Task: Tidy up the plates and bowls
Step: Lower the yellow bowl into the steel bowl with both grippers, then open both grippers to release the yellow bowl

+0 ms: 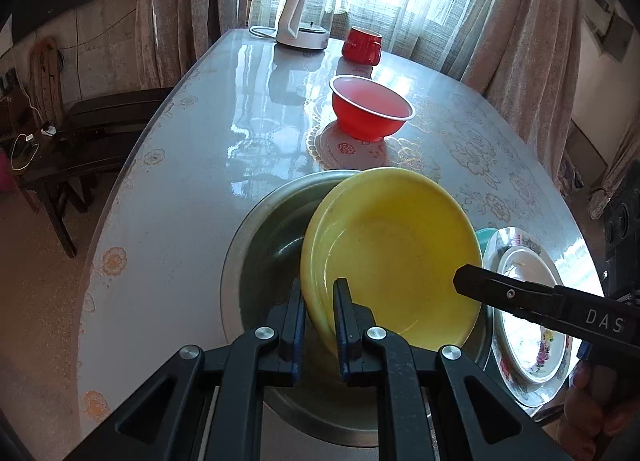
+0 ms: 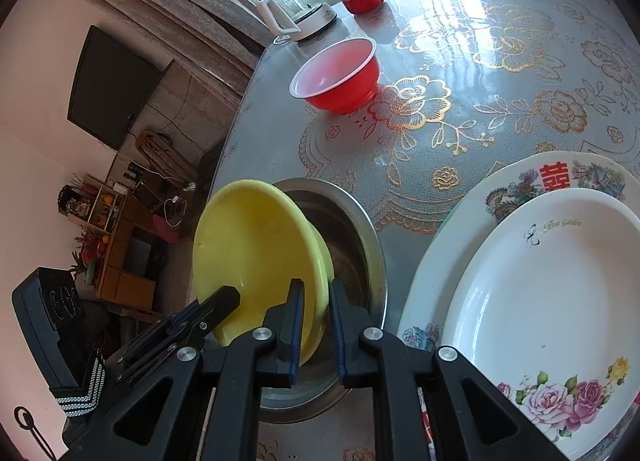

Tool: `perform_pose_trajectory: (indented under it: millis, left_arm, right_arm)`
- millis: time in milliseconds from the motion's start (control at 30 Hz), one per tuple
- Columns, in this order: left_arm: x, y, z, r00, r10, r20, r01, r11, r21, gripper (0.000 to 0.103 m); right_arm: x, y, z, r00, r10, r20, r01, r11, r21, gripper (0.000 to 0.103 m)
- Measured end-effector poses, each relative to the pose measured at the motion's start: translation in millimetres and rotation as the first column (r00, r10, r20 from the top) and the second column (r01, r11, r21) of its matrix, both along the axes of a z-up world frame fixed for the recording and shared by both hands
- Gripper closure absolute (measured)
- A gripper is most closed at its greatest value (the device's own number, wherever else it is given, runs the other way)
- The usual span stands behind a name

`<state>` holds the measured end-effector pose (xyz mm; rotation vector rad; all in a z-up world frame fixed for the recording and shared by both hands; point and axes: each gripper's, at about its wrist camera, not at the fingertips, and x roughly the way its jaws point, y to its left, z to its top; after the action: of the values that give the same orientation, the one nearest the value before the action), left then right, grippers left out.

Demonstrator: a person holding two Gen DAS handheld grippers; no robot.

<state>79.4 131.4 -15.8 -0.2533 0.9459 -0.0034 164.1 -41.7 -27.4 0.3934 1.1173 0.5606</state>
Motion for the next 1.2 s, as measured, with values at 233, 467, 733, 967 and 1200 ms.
perform_pose_trajectory:
  millis: [233,467,733,967,1200]
  left_arm:
    - [-1,-4,-9,1.0,-0.005,-0.014,0.006,0.998,0.063,0.089]
    - [0,-6,-8,1.0,0.001,-0.019,0.001,0.993,0.118,0.089]
    - [2,-10,-9,1.0,-0.004,-0.016,0.007,0.987,0.161,0.086]
    - [3,-18,-11,0.999,-0.029,-0.014,0.031,0.978,0.206,0.086]
    - [0,-18,3,0.999,-0.02,0.04,0.012,0.981,0.192,0.053]
  right_arm:
    - [0,10,-1,0.999,0.031,0.022,-0.029,0.997,-0.065,0.088]
    - [0,12,-1,0.999,0.035,0.006,-0.034,0.997,-0.065,0.083]
    - [-6,13,13,0.995,0.038,0.092,-0.026,0.992,-0.123,0.083]
    - [-6,8,10,0.997,0.027,0.075,-0.019,0.995,-0.101,0.083]
    - [-8,2,10,0.997,0.014,0.072,-0.008,0.996,-0.085,0.083]
